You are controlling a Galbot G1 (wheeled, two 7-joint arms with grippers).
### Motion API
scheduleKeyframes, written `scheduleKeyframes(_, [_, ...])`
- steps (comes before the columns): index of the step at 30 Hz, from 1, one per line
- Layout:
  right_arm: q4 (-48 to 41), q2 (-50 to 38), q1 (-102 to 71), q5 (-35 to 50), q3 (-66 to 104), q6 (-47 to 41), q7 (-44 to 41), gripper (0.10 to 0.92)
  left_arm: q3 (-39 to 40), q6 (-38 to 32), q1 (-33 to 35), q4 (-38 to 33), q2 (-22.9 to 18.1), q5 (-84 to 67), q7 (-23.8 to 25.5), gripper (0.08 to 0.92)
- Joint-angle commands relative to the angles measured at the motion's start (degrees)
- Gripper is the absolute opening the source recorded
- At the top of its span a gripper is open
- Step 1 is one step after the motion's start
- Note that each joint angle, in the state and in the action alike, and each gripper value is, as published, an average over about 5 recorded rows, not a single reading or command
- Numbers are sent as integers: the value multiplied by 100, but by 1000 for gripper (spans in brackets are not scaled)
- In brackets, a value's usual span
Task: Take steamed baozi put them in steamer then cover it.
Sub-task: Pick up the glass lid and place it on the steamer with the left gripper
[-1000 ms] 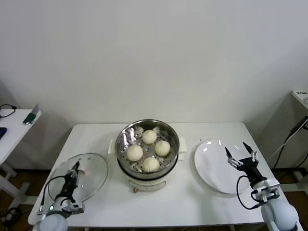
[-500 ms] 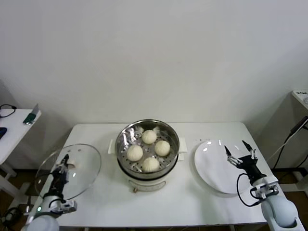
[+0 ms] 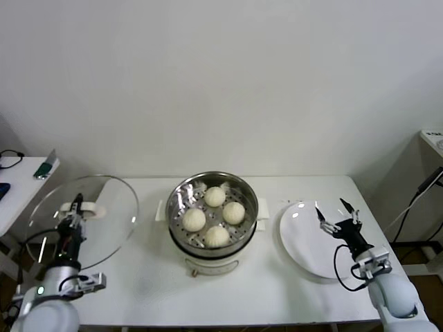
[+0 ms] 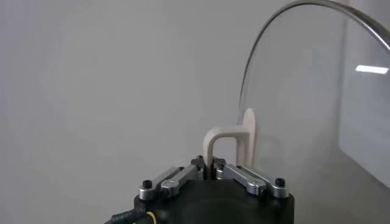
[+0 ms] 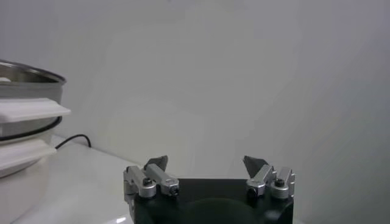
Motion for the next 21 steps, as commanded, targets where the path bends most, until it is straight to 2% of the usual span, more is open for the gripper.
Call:
scheduleKeyframes(1, [-167,44,275,-187,-276,-6,20,823,1778,1661,-1177,-722,1440,-354,487,149])
scheduleKeyframes(6, [-220,114,349,-267,-316,-10,30,823,3060,2270,-2579,-672,1418,-235,1206,149])
scheduleKeyframes(10, [-269,164,381,-319,-304,-3,28,823,3785,2581,-3341,-592,1116,-36,1788,149])
scheduleKeyframes(15, [-299,216,415,-371,-297,-5,32,823,4352,2608,-3663,-319,398,478,2173,149])
scheduleKeyframes(21, [-275,281,392,-433,-260,-3,41,823,4739,2607,-3619,296,-543,1102,2435,149])
